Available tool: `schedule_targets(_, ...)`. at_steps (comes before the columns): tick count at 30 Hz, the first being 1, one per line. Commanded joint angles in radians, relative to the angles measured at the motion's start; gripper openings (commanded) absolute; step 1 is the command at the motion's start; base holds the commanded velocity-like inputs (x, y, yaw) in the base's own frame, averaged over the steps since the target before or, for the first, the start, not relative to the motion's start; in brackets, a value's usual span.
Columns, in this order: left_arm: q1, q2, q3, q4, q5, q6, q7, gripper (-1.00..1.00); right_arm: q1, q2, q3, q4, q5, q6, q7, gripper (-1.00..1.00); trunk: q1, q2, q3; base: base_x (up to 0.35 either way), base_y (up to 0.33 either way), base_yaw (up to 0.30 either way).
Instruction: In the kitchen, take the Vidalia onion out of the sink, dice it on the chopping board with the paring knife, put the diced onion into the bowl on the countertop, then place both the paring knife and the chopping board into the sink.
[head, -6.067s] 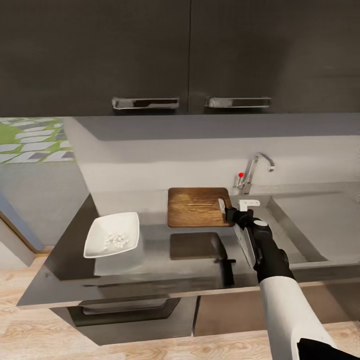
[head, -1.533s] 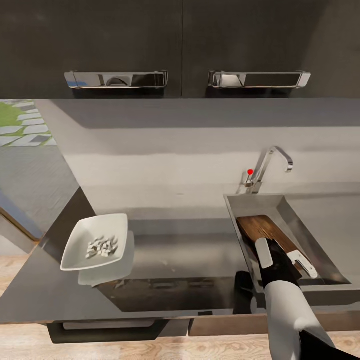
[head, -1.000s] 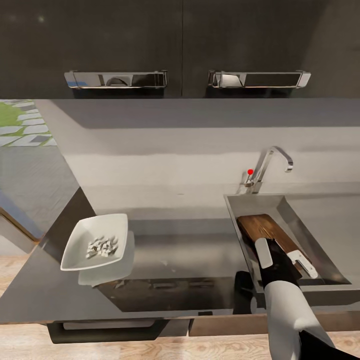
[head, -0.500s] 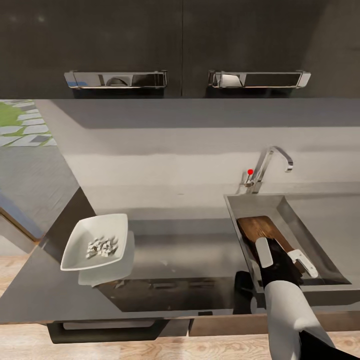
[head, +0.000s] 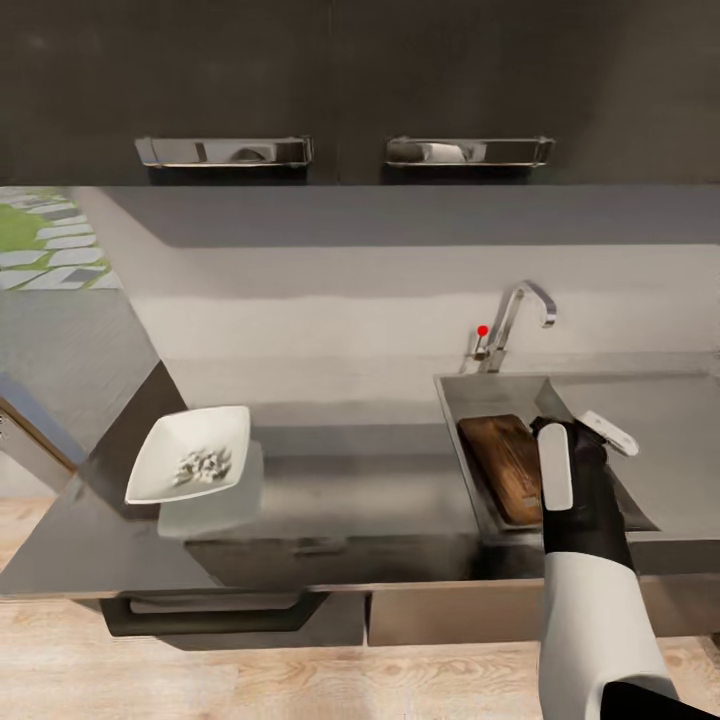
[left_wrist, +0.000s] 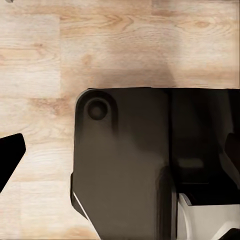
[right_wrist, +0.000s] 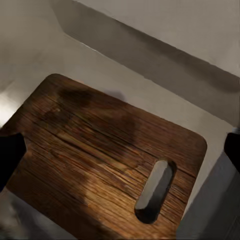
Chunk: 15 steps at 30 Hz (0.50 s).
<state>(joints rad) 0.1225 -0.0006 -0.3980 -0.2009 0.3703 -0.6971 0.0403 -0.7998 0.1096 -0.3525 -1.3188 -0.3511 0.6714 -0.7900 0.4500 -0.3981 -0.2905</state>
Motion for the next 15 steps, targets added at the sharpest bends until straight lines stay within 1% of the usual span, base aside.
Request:
schedule_targets(1,0.000,0.001,-0.008,-0.002,0.007,-0.002,0.004,1.00,-0.001,0.000,0.000,-0.004,-0.006,0.029,0.031,1.00,0.000,-0.002,-0.002,-0.303,-0.130,0.000)
schedule_targets(3,0.000,0.001,-0.009,-0.002,0.007,-0.002,0.004,1.00,-0.001,0.000,0.001,-0.006,-0.004,0.056,0.082,1.00,0.000,-0.002,-0.002,-0.305,-0.129,0.000)
schedule_targets(4,0.000,0.001,-0.009,-0.002,0.007,-0.002,0.004,1.00,-0.001,-0.001,0.002,-0.007,-0.003,0.063,0.096,1.00,0.000,-0.002,-0.002,-0.306,-0.126,0.000)
schedule_targets(9,0.000,0.002,-0.009,-0.002,0.007,-0.002,0.004,1.00,-0.001,0.000,0.004,-0.007,-0.002,0.074,0.121,1.00,0.000,-0.002,-0.002,-0.310,-0.109,0.000)
schedule_targets(10,0.000,0.002,-0.009,-0.002,0.007,-0.002,0.004,1.00,0.001,0.002,0.005,-0.008,-0.001,0.075,0.160,1.00,0.000,-0.002,-0.002,-0.325,-0.022,0.000)
schedule_targets(11,0.000,0.002,-0.009,-0.002,0.008,-0.002,0.004,1.00,0.005,0.002,0.005,-0.008,0.000,0.075,0.185,1.00,0.000,-0.002,-0.002,-0.328,-0.014,0.000)
schedule_targets(13,0.000,0.002,-0.009,-0.002,0.008,-0.002,0.004,1.00,0.023,0.001,0.004,-0.008,0.018,0.075,0.247,1.00,0.000,-0.002,-0.002,-0.329,-0.007,0.000)
schedule_targets(14,0.000,0.002,-0.009,-0.002,0.008,-0.002,0.004,1.00,0.032,0.002,0.004,-0.008,0.040,0.074,0.282,1.00,0.000,-0.002,-0.002,-0.330,-0.004,0.000)
schedule_targets(15,0.000,0.002,-0.009,-0.002,0.008,-0.002,0.004,1.00,0.040,0.002,0.005,-0.008,0.071,0.072,0.321,1.00,0.000,-0.002,-0.002,-0.330,-0.002,0.000)
